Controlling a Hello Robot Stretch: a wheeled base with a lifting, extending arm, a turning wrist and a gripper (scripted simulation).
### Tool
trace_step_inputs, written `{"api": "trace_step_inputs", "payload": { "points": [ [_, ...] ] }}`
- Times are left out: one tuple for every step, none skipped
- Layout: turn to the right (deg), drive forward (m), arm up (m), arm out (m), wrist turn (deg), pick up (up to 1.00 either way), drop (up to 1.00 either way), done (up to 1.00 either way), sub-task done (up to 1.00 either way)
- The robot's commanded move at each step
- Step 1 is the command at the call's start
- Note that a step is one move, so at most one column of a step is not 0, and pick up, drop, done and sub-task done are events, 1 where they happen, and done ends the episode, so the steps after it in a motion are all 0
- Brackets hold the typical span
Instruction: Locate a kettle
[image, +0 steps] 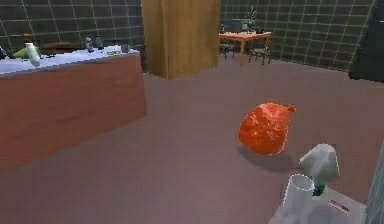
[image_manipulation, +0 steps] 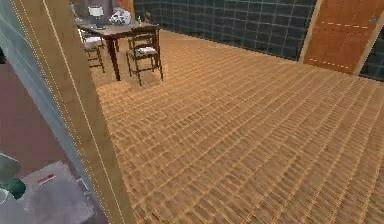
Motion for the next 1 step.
{"api": "trace_step_inputs", "payload": {
  "points": [
    [0.0,0.55,0.0,0.0,0.0,0.0,0.0,0.0,0.0]
  ]
}}
